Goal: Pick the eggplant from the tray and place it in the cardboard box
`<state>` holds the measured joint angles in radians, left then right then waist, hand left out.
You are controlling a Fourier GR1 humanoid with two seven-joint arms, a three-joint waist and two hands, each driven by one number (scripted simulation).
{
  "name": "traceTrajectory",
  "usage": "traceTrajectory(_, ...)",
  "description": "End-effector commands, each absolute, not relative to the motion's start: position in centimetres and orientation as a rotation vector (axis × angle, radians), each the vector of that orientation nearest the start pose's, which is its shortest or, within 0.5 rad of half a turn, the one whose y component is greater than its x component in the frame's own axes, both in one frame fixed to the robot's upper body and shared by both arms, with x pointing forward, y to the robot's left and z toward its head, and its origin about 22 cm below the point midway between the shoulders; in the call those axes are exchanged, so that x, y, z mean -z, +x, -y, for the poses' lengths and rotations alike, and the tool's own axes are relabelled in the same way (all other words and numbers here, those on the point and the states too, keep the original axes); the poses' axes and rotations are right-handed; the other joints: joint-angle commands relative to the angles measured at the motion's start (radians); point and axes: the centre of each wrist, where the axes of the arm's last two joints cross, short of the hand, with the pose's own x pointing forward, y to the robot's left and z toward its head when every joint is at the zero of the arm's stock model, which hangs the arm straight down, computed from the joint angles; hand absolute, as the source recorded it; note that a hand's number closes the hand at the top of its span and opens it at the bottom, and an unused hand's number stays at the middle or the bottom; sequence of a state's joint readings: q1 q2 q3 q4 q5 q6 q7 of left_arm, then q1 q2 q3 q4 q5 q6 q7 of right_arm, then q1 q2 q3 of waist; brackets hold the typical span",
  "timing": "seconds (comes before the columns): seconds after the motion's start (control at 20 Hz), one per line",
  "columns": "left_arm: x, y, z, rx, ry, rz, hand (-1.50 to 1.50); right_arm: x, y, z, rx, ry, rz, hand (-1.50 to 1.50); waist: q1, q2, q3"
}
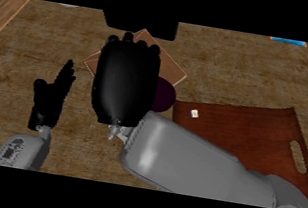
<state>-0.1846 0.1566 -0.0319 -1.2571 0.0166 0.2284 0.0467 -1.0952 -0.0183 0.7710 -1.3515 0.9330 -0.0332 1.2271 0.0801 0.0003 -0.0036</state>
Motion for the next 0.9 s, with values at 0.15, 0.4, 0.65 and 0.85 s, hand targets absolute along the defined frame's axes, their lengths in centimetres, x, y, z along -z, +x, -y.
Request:
traceTrajectory(0.15,2.4,28.7,-25.0,0.006,0.247,1.411,0.0,-17.9,31.2,-5.2,-0.675,-1.197,1.422,1.5,0.001,0.014,0.001)
traceTrajectory(0.4,2.6,27.8,-25.8,-0.012,0.265,1.391,0.0,-13.4,33.6,-3.0,-0.63,-1.23,1.345,1.5,-0.02,0.014,0.003)
traceTrajectory(0.65,2.4,27.4,-26.8,-0.006,0.259,1.415,0.0,-12.5,35.3,-1.3,-0.547,-1.077,1.273,-1.5,-0.002,0.016,0.003)
traceTrajectory(0.85,1.5,28.5,-25.0,0.004,0.241,1.415,0.0,-10.1,35.3,-0.6,-0.481,-0.995,1.387,-1.5,0.0,0.018,0.004)
